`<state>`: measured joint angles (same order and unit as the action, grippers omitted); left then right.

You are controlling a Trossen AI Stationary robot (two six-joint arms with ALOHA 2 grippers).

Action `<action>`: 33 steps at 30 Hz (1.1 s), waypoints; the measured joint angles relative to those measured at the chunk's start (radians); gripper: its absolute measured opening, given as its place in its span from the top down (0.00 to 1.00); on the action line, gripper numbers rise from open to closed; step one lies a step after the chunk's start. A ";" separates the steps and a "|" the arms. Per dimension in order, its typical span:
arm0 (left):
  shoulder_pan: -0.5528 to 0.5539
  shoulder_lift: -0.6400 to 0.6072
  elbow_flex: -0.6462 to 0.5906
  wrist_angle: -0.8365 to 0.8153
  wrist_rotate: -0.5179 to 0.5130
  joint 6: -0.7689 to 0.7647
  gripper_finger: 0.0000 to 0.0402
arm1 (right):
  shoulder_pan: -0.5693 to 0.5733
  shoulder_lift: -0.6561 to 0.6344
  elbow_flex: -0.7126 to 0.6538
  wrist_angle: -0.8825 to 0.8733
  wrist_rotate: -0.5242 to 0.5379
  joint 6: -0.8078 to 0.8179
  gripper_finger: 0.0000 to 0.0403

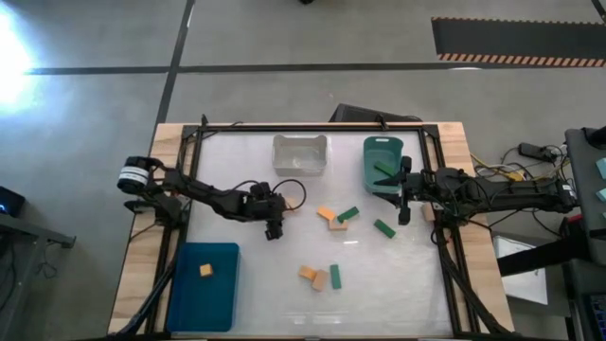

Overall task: Sort & place blocks by color
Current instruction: Put the yellow block into the blue bin

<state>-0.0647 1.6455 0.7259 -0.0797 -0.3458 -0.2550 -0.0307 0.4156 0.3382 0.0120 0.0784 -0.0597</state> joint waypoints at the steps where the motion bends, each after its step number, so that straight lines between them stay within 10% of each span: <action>1: 0.000 0.000 -0.001 0.001 0.000 0.000 0.37 | 0.000 0.000 0.000 0.000 0.000 0.000 0.68; 33: -0.020 -0.044 0.004 -0.031 -0.026 -0.007 0.72 | 0.000 0.001 0.000 0.018 -0.006 0.000 0.67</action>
<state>-0.0850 1.6013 0.7299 -0.1103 -0.3717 -0.2623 -0.0303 0.4163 0.3382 0.0295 0.0725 -0.0593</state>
